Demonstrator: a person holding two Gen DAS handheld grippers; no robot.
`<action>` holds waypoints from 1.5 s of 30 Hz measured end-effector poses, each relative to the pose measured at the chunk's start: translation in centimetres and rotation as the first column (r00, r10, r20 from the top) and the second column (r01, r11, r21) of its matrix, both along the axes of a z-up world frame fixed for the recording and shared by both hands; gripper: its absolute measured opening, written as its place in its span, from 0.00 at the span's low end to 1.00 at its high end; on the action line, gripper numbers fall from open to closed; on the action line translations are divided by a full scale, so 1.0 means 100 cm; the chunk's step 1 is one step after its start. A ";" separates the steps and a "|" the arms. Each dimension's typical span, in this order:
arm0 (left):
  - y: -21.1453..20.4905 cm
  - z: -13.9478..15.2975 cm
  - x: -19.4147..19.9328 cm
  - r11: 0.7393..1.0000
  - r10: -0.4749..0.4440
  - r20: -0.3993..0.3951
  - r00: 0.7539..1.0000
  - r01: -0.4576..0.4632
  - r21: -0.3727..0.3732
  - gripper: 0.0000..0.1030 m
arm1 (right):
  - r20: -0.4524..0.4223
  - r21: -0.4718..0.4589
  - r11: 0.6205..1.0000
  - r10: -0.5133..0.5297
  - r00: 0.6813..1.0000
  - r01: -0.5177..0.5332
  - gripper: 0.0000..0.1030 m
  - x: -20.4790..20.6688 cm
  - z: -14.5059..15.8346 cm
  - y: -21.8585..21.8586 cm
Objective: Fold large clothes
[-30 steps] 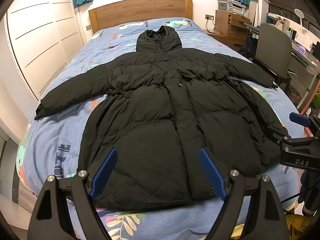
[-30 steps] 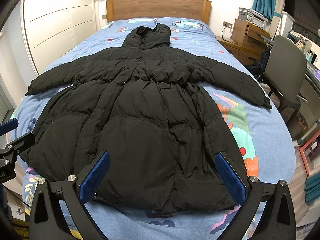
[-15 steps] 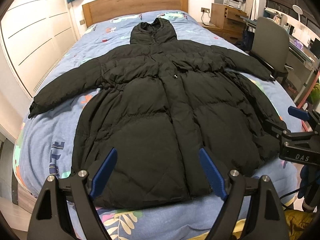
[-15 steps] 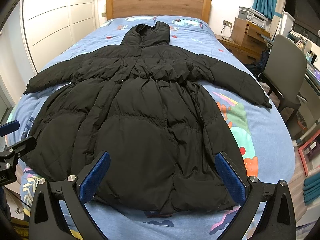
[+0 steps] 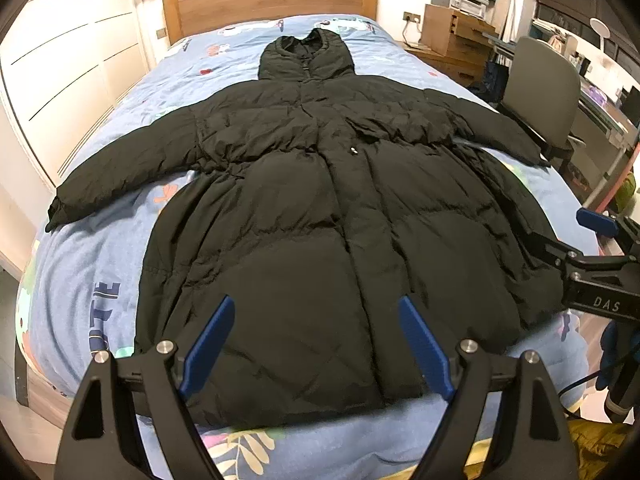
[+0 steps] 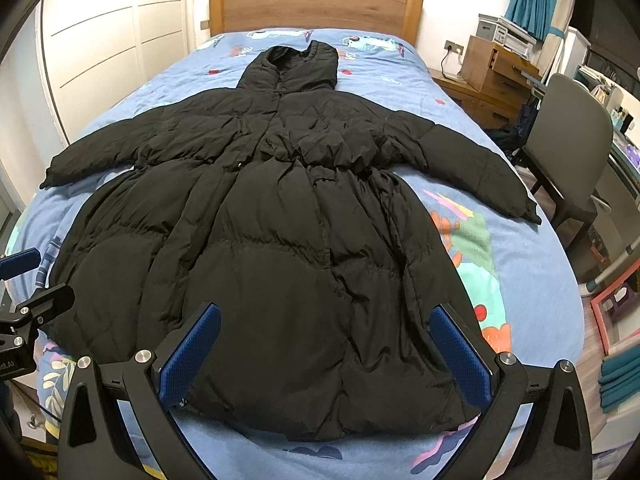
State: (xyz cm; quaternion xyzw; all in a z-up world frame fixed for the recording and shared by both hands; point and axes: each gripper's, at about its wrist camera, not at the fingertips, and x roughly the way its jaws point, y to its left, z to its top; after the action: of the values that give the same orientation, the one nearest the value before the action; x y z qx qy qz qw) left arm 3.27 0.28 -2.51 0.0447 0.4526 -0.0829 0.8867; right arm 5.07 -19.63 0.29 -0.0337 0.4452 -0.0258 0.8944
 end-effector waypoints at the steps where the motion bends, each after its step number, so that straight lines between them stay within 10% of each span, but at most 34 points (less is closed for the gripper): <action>1: 0.002 0.000 0.002 1.000 0.006 0.002 1.000 -0.006 0.002 0.81 | -0.002 0.000 1.000 -0.001 1.000 0.001 1.00 0.003 0.000 0.000; 16: 0.041 -0.008 0.044 0.997 0.081 -0.005 0.997 -0.081 0.021 0.81 | -0.055 -0.009 1.000 0.012 0.998 -0.012 1.00 0.050 -0.014 0.009; 26: 0.164 -0.019 0.124 0.944 0.303 -0.095 0.948 -0.312 -0.105 0.81 | -0.037 -0.029 1.000 0.007 0.999 -0.008 1.00 0.098 -0.013 0.013; 30: 0.246 -0.032 0.154 0.842 0.476 -0.127 0.870 -0.492 -0.220 0.81 | -0.038 -0.029 1.000 0.011 0.999 -0.012 1.00 0.116 -0.015 0.016; 38: 0.395 -0.063 0.188 0.551 0.734 -0.186 0.653 -0.733 -0.400 0.81 | -0.047 -0.042 0.999 0.016 0.999 -0.018 0.99 0.143 -0.022 0.023; 45: 0.450 -0.106 0.205 0.342 0.742 -0.311 0.594 -0.734 -0.586 0.79 | -0.067 -0.058 0.998 0.017 0.998 -0.021 0.99 0.150 -0.029 0.027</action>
State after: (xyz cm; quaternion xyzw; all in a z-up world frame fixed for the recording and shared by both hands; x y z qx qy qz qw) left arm 23.77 45.30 -13.10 -0.4819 0.3567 0.1712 0.7818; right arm 20.08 -16.97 -2.62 -0.0649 0.4734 -0.0290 0.8780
